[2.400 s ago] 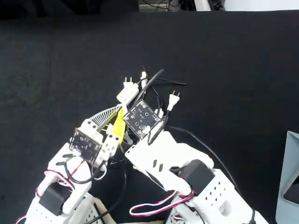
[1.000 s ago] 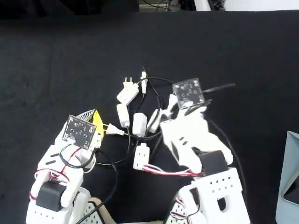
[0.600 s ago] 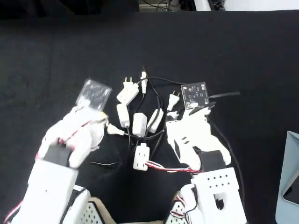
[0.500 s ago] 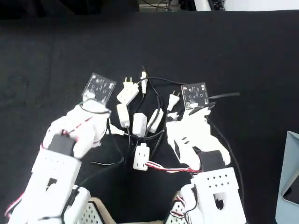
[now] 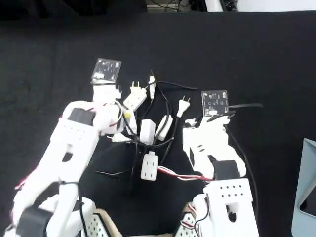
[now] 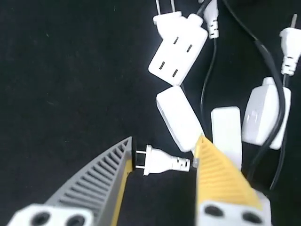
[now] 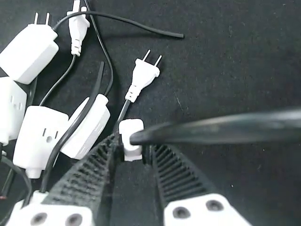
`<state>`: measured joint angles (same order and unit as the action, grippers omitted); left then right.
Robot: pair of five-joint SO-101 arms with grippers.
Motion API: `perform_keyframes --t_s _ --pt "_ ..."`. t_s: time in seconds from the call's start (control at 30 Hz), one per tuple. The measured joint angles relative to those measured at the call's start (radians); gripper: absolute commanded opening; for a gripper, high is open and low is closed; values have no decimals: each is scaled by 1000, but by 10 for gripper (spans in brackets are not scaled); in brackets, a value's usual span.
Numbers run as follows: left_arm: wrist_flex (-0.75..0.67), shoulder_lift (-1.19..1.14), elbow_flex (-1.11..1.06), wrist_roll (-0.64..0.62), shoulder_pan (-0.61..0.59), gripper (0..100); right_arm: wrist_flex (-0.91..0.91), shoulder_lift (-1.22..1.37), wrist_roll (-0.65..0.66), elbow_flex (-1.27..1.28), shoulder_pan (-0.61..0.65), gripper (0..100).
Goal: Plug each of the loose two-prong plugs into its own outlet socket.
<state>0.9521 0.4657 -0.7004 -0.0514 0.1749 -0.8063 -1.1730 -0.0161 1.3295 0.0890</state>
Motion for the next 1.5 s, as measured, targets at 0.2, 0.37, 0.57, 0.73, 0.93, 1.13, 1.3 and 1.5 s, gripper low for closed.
perform_keyframes --t_s 0.2,0.37,0.57,0.73,0.93,1.13,1.3,1.5 --pt "0 -186 98 -25 60 220 0 0 0 0 0 14" --pt "0 -285 150 -64 112 220 0 0 0 0 0 14" --pt "-2 -379 175 -94 112 216 0 0 0 0 0 14" --pt "-2 -431 187 -94 106 184 0 0 0 0 0 14" --pt "-2 -437 196 -95 110 53 0 0 0 0 0 14" --pt "-2 -437 210 -48 107 28 0 0 0 0 0 14" --pt "-2 -437 210 196 43 29 0 0 0 0 0 14" --pt "25 -382 210 473 -72 29 0 0 0 0 0 14"
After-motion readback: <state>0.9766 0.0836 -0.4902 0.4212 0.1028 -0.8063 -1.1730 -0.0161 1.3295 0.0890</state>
